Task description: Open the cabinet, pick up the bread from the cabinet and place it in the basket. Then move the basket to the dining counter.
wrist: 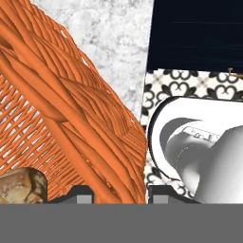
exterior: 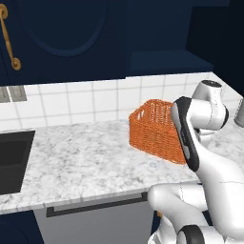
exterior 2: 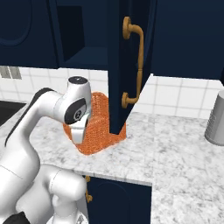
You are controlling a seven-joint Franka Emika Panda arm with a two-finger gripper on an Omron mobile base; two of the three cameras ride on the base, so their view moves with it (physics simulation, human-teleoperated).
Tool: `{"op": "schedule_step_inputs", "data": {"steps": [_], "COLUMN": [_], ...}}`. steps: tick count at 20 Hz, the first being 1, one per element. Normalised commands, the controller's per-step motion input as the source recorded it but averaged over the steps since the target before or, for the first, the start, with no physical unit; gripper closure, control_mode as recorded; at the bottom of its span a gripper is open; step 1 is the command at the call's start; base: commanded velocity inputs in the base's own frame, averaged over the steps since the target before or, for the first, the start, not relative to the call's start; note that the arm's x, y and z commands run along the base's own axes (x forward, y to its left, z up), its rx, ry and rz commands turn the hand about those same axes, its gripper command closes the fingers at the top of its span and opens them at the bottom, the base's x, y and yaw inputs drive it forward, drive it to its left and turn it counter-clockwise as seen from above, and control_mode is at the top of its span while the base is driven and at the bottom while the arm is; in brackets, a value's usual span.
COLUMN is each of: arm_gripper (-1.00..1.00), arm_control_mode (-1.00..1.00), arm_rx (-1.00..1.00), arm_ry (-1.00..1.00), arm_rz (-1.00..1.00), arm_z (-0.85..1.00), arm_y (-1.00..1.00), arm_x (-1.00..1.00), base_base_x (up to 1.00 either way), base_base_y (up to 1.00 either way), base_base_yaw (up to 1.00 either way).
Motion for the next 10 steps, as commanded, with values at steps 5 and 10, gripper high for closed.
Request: {"op": "schedule_step_inputs", "data": {"steps": [5,10], "arm_gripper": [1.0,1.0], "arm_control_mode": [-1.0,-1.0], "arm_rx": [-0.02,0.03], "arm_ry": [-0.16,0.03], "arm_rz": [0.04,0.0], "arm_z": [0.46,0.67], "arm_y": [0.05,0.0], "arm_x": [-0.48,-0.64], "base_base_x": [0.0,0.0], "base_base_y": [0.0,0.0], "base_base_yaw": [0.0,0.0]}}
